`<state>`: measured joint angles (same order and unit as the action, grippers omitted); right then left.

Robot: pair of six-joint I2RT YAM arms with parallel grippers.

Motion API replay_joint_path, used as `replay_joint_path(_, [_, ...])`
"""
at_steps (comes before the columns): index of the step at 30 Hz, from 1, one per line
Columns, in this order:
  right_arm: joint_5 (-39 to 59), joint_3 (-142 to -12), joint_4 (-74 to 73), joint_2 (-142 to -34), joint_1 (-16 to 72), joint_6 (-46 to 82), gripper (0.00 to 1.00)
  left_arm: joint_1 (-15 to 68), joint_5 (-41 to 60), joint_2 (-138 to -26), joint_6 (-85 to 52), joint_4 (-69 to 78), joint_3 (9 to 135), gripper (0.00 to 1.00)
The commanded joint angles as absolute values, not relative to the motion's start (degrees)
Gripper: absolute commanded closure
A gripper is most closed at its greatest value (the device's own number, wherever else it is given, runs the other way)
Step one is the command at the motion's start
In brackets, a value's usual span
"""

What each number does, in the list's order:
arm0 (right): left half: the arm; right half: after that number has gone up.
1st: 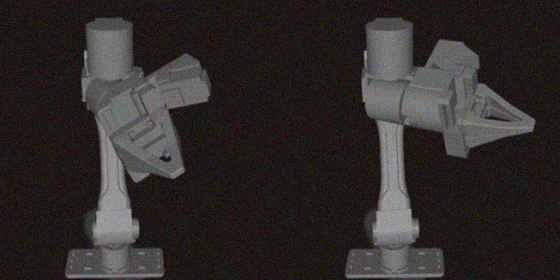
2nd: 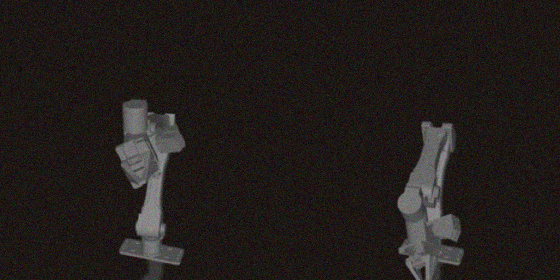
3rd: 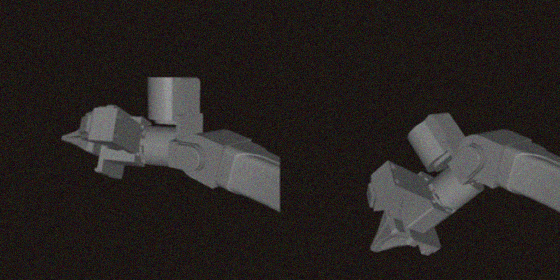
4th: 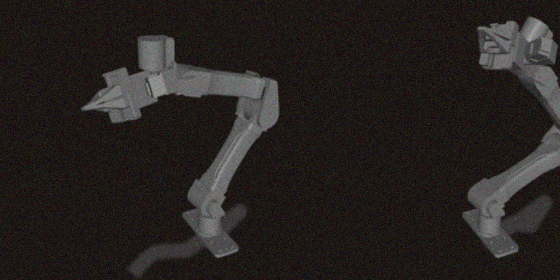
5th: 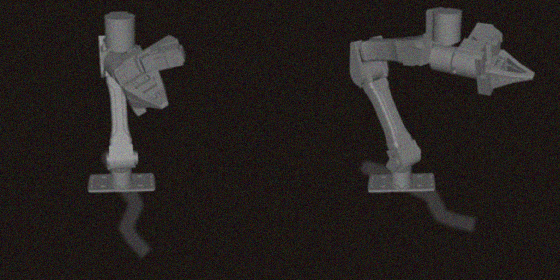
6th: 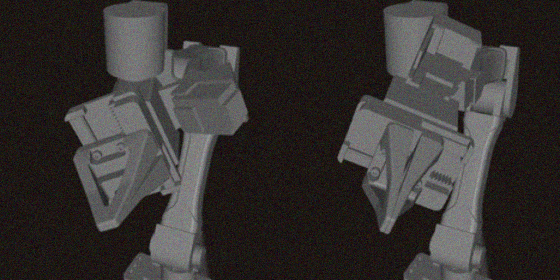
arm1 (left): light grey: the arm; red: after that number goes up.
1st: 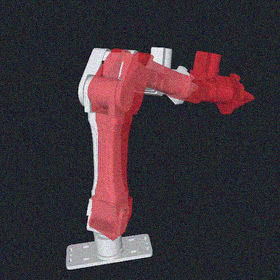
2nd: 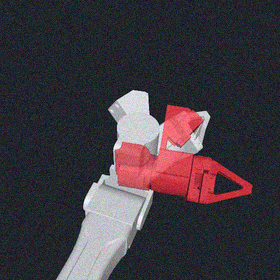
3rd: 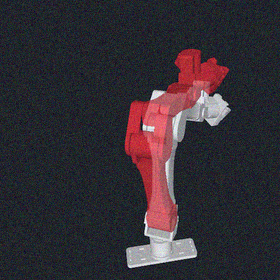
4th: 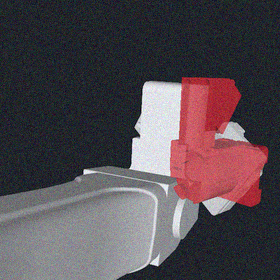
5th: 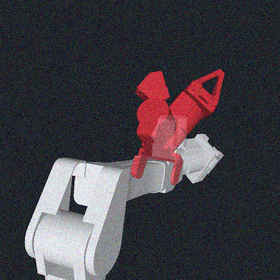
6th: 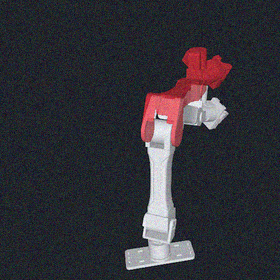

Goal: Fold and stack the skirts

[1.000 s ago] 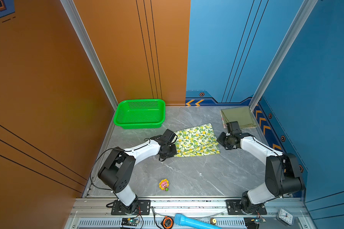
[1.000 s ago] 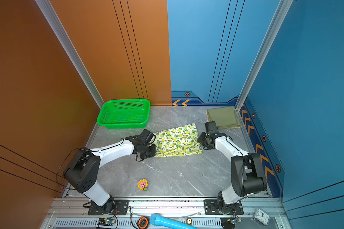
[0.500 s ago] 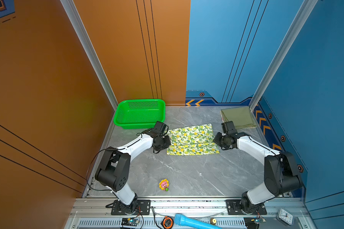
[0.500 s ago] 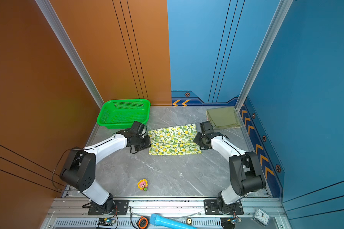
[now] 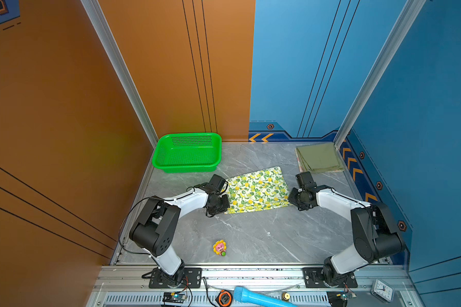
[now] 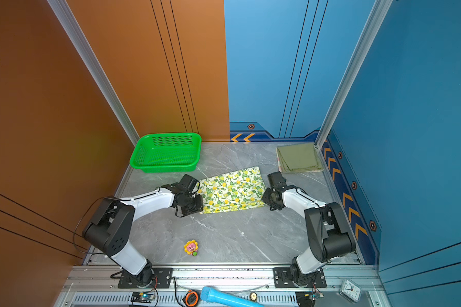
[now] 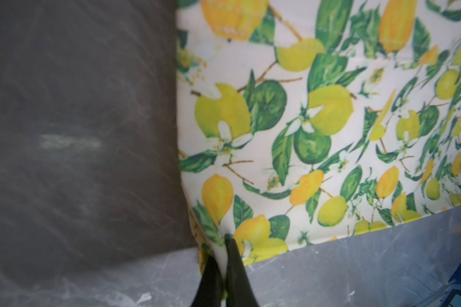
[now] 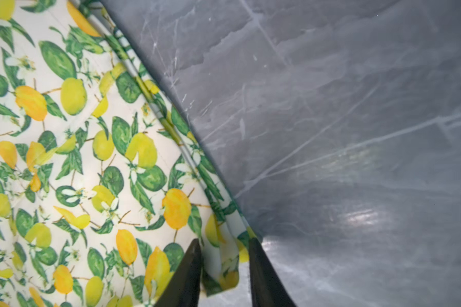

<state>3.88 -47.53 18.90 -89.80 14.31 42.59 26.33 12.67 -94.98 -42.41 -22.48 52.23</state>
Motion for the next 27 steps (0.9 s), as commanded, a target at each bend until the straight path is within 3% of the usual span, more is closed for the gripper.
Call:
replay_joint_path(1, [1.1,-47.0,20.5,-87.7,14.4,40.3,0.53,27.0,12.2,-93.0,-42.9,-23.5,50.7,0.72])
replay_joint_path(5, [1.2,-47.7,21.1,-84.8,13.5,39.2,0.47,27.0,11.3,-89.8,-42.3,-25.3,50.7,0.47])
replay_joint_path(8, [3.1,-49.5,21.4,-84.8,12.7,37.6,0.44,26.4,10.3,-88.0,-41.9,-26.6,50.9,0.37])
replay_joint_path(15, [8.5,-55.4,21.5,-89.6,12.8,32.3,0.37,23.1,12.7,-89.7,-41.3,-26.7,52.8,0.31])
replay_joint_path(27, [8.4,-63.6,24.0,-100.3,12.8,25.3,0.37,20.9,16.5,-100.0,-40.5,-25.7,59.5,0.29])
